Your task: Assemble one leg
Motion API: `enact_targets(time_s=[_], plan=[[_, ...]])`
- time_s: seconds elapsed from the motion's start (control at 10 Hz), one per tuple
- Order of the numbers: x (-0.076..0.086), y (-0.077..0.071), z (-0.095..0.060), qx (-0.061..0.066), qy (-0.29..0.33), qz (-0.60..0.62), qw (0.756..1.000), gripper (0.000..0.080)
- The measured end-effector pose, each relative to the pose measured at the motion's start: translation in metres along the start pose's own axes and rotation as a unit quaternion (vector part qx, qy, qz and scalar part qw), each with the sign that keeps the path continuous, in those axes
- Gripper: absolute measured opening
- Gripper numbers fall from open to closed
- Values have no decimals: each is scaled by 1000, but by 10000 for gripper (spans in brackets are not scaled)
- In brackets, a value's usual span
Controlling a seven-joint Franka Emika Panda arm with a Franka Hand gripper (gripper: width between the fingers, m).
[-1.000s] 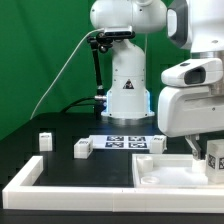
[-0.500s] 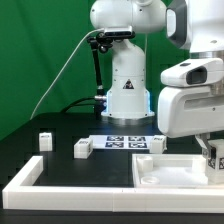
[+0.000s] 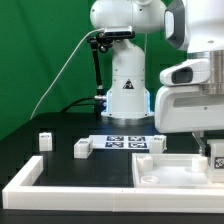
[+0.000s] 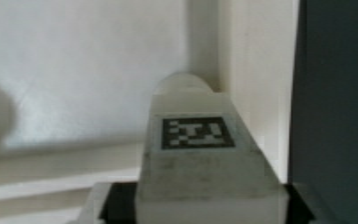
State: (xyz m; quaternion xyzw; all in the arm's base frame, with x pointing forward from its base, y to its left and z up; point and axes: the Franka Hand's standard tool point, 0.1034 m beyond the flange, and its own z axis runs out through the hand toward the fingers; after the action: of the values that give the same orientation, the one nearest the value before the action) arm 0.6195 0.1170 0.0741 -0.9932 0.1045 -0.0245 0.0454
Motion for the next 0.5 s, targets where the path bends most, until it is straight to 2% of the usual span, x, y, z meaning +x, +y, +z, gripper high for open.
enact_targets(time_s=[0.2,0.5], plan=[[0,2,0,5,-1,145,989,292],[0,1,1,3,6,321,947,292]])
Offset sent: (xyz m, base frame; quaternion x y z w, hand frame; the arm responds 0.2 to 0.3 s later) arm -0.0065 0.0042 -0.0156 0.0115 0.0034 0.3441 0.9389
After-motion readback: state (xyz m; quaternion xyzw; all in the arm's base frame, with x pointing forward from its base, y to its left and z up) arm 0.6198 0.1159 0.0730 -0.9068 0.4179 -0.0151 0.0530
